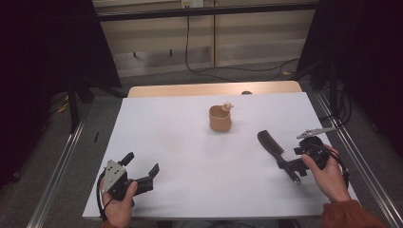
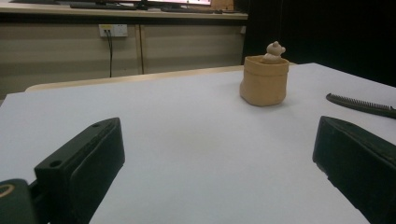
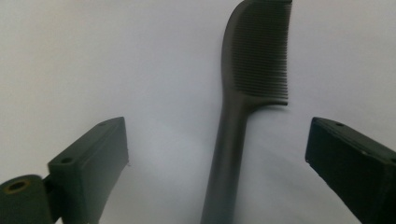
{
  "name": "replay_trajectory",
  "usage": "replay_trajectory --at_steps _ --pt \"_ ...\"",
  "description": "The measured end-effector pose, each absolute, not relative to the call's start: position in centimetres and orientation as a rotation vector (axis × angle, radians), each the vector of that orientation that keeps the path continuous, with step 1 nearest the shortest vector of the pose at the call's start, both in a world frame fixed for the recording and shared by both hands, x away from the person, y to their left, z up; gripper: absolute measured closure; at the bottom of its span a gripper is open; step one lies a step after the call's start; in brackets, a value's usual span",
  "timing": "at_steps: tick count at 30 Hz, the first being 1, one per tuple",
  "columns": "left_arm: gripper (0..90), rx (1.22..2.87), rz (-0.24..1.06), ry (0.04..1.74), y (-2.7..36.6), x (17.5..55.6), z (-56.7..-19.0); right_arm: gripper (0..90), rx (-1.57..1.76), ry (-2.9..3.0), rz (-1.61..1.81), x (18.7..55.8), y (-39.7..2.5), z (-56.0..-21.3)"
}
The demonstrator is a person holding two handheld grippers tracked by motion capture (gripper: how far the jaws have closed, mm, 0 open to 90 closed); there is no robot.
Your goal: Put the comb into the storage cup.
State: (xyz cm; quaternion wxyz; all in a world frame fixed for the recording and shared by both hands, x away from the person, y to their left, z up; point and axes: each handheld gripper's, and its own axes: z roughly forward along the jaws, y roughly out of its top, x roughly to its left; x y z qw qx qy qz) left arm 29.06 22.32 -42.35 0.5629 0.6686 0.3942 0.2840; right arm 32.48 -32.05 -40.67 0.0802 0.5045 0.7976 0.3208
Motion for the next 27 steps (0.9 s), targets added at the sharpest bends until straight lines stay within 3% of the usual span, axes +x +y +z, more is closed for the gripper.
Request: replay_trajectory --at_steps 12,27 --pt "2.2 1.572 0.668 0.924 22.4 29.0 -42.3 11.7 1.570 2.536 0.767 35.6 -31.1 -41.5" --pt "2.2 1.579 0.668 0.918 22.3 29.1 -42.3 38.1 1.576 2.581 0.608 36.5 -30.5 -41.8"
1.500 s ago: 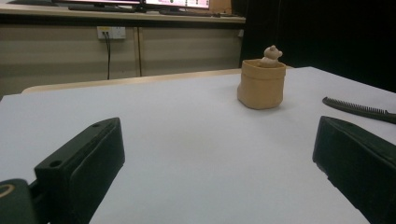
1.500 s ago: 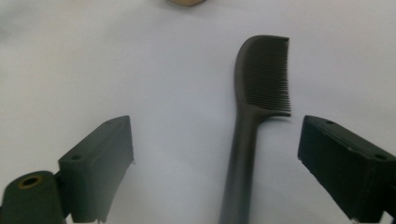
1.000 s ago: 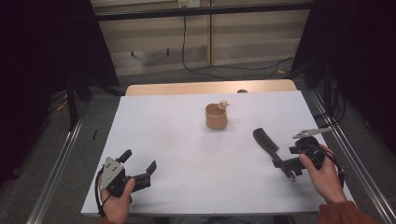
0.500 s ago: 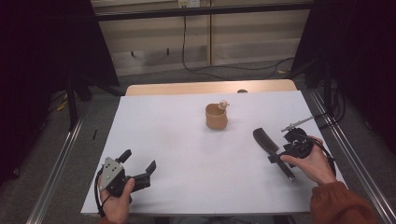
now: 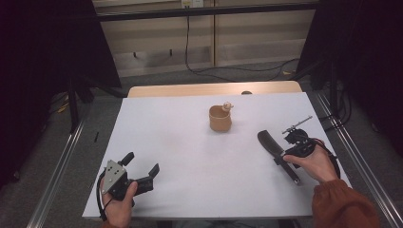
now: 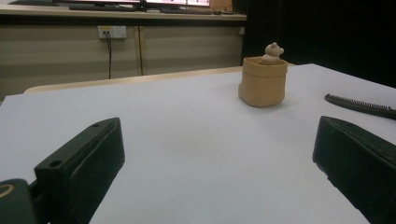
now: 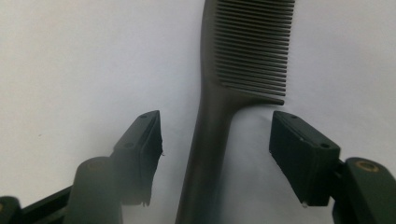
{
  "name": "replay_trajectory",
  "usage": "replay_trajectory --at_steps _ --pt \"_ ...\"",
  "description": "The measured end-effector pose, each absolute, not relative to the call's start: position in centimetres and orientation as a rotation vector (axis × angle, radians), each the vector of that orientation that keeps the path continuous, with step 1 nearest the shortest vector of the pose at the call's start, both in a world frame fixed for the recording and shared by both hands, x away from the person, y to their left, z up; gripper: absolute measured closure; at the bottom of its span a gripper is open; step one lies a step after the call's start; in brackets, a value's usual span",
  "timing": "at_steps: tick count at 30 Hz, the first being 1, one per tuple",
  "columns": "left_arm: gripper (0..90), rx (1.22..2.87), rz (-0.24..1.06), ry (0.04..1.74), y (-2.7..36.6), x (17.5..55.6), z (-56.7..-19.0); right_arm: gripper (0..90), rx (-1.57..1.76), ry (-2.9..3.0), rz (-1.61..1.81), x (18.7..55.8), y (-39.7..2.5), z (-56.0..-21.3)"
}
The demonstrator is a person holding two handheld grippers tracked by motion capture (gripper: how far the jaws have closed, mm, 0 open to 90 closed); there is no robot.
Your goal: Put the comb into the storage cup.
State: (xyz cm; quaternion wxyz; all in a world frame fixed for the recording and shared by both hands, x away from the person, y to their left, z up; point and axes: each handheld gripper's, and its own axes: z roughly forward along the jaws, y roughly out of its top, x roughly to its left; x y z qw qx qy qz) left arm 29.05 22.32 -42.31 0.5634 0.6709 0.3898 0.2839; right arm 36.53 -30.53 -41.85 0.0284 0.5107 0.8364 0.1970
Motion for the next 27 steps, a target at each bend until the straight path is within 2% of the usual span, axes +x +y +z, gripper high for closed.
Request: replay_trajectory --at_steps 1,5,12,27 --pt "2.2 1.576 0.667 0.919 22.3 29.1 -42.3 42.0 1.576 2.586 0.604 36.5 -30.5 -41.8" --pt "2.2 1.574 0.668 0.921 22.4 29.0 -42.3 44.1 1.572 2.599 0.578 36.6 -30.3 -42.0" --pt "2.2 1.580 0.666 0.918 22.3 29.1 -42.3 55.6 1.570 2.609 0.520 36.7 -29.9 -42.3" --pt "2.2 1.592 0.670 0.904 22.2 29.1 -42.3 65.6 1.560 2.600 0.408 37.1 -29.2 -42.3"
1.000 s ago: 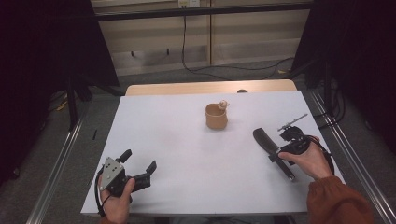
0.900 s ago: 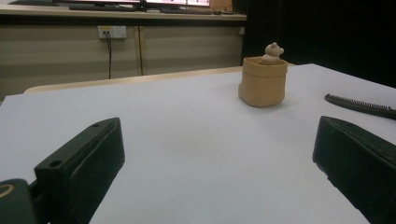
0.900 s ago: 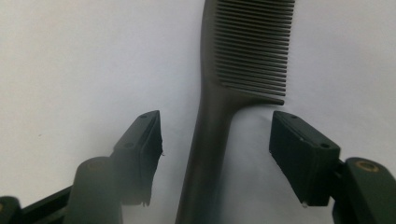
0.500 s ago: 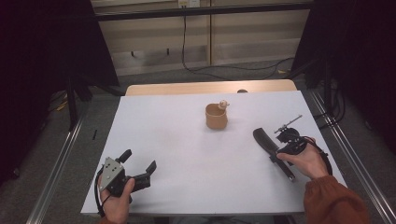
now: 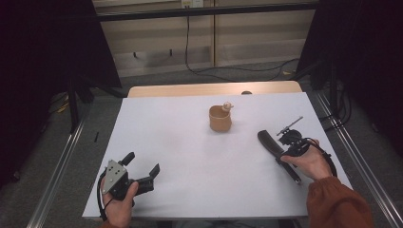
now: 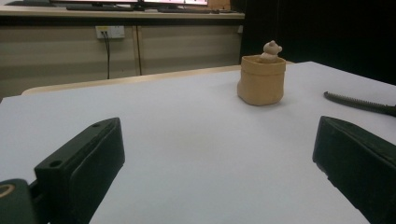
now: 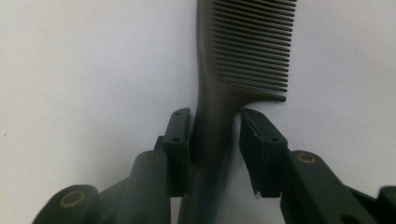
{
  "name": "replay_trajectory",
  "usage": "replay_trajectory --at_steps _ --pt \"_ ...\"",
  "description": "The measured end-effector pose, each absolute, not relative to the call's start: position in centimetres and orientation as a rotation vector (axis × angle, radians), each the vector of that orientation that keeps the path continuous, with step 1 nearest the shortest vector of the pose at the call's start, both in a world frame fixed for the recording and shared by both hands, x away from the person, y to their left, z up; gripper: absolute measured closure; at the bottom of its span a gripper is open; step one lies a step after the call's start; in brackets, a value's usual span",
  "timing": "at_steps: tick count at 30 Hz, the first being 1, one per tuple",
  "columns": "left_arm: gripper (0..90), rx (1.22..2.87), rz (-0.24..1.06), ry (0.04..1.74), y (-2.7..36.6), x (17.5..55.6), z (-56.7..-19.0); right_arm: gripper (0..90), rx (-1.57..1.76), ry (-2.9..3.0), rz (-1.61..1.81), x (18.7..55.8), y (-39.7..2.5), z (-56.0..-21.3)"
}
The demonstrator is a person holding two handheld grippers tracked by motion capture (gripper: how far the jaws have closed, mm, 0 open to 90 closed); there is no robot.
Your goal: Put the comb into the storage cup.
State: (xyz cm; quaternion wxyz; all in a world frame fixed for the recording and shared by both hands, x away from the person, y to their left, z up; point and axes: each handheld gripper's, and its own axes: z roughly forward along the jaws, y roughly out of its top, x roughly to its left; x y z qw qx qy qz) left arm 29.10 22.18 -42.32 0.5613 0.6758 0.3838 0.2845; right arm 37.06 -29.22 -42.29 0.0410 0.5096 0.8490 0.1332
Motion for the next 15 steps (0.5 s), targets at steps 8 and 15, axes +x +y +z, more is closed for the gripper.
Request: replay_trajectory --at_steps 8,15 --pt "2.2 1.593 0.667 0.903 22.13 29.13 -42.32 72.9 1.574 2.579 0.380 37.19 -29.14 -42.25" --pt "2.2 1.597 0.665 0.904 22.16 29.17 -42.31 73.1 1.590 2.575 0.388 37.25 -29.20 -42.19"
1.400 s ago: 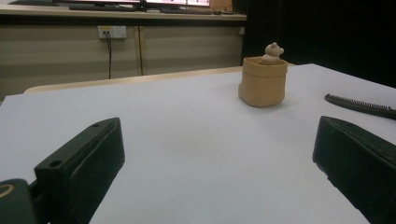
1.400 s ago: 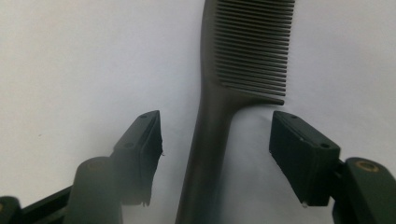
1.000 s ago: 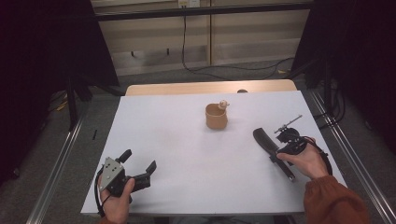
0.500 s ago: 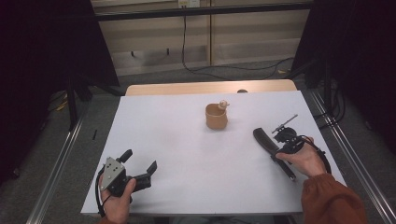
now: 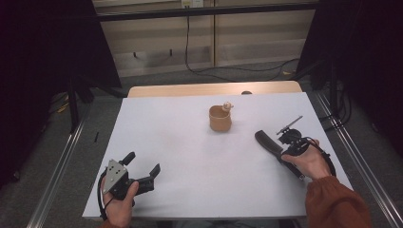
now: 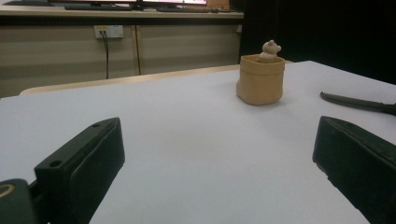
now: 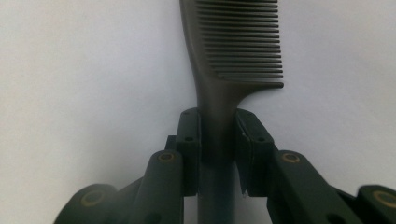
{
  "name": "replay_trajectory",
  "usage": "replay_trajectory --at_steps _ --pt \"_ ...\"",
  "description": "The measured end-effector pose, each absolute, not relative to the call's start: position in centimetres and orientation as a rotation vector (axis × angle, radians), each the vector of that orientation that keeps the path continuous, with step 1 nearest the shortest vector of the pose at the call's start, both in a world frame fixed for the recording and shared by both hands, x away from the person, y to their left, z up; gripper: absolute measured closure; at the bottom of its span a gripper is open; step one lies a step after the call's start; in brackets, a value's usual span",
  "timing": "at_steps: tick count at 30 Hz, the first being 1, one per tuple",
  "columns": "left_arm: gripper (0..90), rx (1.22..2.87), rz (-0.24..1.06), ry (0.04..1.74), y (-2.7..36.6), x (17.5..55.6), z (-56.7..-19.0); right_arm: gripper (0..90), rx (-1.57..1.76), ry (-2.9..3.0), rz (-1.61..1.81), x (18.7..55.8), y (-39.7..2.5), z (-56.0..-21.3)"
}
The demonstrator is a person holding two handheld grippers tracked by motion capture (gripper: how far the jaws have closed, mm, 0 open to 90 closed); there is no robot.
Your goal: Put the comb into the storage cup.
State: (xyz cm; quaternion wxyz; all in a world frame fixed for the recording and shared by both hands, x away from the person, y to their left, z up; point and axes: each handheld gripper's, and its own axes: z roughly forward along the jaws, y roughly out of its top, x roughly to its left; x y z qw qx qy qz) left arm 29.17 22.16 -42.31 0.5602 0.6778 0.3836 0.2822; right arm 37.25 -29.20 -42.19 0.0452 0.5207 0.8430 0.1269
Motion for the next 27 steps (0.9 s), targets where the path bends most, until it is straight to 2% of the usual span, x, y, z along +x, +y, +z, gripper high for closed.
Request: replay_trajectory --at_steps 27 --pt "2.2 1.592 0.663 0.908 22.2 29.2 -42.3 73.2 1.572 2.482 0.689 35.9 -29.9 -40.7"
